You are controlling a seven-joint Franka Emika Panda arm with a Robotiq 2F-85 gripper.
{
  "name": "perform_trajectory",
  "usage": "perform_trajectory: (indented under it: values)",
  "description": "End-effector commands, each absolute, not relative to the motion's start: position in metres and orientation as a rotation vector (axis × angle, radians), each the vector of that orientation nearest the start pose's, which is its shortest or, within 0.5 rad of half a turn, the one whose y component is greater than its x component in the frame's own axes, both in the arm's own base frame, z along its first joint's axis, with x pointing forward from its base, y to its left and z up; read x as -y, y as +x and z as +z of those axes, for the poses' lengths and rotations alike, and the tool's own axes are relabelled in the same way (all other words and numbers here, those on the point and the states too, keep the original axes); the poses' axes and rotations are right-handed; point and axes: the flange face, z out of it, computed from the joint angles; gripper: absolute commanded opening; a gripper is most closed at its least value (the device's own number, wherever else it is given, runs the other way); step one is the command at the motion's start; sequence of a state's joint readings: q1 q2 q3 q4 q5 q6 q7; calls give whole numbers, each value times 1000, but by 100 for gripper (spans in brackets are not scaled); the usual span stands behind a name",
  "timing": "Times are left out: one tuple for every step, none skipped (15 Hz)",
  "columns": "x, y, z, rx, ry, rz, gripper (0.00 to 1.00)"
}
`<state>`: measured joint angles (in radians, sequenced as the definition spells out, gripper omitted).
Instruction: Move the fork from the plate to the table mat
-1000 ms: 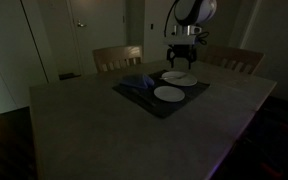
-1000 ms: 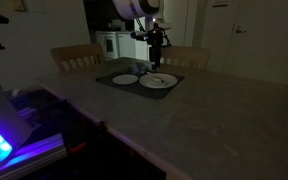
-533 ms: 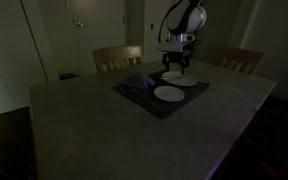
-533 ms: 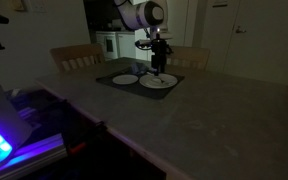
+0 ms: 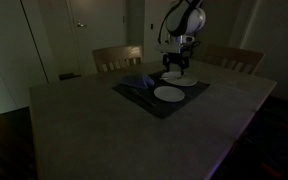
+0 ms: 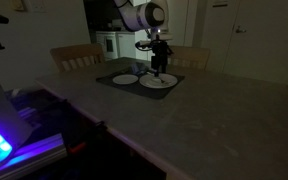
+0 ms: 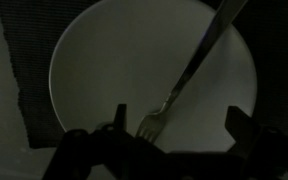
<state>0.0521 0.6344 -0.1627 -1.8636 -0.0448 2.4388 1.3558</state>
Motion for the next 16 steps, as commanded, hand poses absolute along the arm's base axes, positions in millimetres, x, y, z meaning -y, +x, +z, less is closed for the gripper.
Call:
perform_trajectory:
  values:
    - [78, 636, 164, -2210, -2400, -96, 100]
    - [82, 636, 164, -2230, -2378, -107, 100]
    - [85, 636, 164, -2240, -2358, -100, 100]
    - [85, 635, 164, -2267, -2337, -71, 100]
    - [83, 635, 166, -2285, -2319, -24, 100]
    - [81, 634, 170, -2289, -2307, -25, 100]
    - [80, 634, 173, -2284, -2296, -25, 100]
    - [77, 633, 177, -2279, -2281, -9, 100]
    - [76, 633, 179, -2292, -2268, 5, 100]
    - [79, 632, 181, -2317, -2248, 11, 100]
    - [79, 634, 170, -2285, -2286, -34, 100]
    - [79, 634, 171, -2293, -2277, -26, 100]
    - [79, 634, 172, -2297, -2274, -23, 100]
    - [79, 634, 172, -2299, -2273, -21, 100]
    - [76, 636, 170, -2275, -2269, -23, 100]
    - [73, 635, 165, -2292, -2265, -22, 100]
